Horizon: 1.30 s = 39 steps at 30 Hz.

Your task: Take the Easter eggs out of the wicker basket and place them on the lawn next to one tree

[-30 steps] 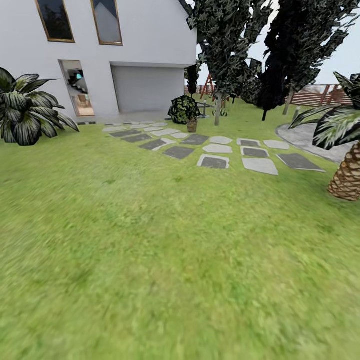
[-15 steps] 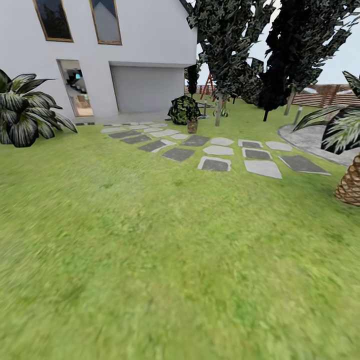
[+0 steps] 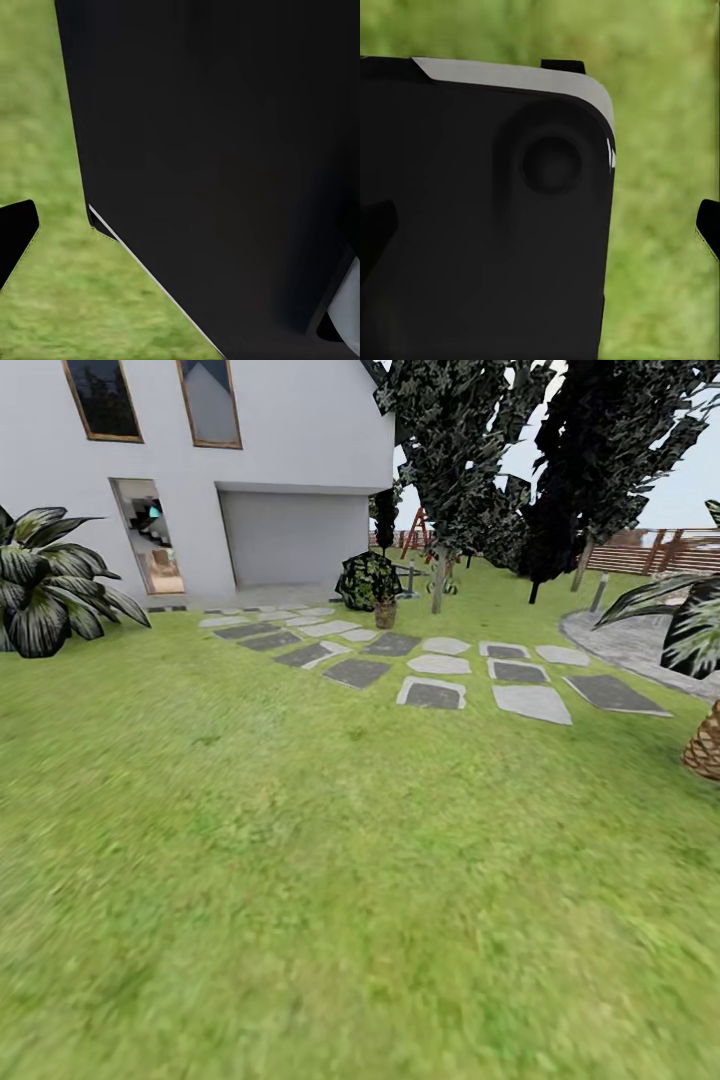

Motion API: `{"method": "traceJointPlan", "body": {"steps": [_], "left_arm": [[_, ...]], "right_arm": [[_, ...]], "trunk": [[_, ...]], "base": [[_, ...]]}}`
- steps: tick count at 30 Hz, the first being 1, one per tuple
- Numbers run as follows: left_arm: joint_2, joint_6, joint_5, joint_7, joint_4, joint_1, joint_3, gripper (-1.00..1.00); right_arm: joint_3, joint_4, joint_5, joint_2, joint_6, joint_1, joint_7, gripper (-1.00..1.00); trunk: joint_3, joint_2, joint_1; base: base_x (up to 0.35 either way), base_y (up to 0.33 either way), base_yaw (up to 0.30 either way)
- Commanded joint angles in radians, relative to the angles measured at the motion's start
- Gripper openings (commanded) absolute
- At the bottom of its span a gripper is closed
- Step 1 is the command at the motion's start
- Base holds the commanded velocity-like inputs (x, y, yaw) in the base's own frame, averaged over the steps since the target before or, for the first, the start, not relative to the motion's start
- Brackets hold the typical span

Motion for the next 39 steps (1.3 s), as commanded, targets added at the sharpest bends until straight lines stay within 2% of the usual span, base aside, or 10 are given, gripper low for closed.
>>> {"method": "traceJointPlan", "body": {"steps": [1, 39], "left_arm": [[0.000, 0.000, 0.001, -0.001, -0.002, 0.001, 0.001, 1.00], [0.000, 0.000, 0.001, -0.001, -0.002, 0.001, 0.001, 1.00]], "right_arm": [[0.001, 0.001, 0.002, 0.000, -0.003, -0.001, 0.000, 1.00], [0.001, 0.001, 0.002, 0.000, -0.003, 0.000, 0.000, 1.00]], "trunk": [[-0.001, 0.000, 0.001], [-0.001, 0.000, 0.001]], "base": [[0.325, 0.000, 0.000], [0.325, 0.000, 0.000]]}}
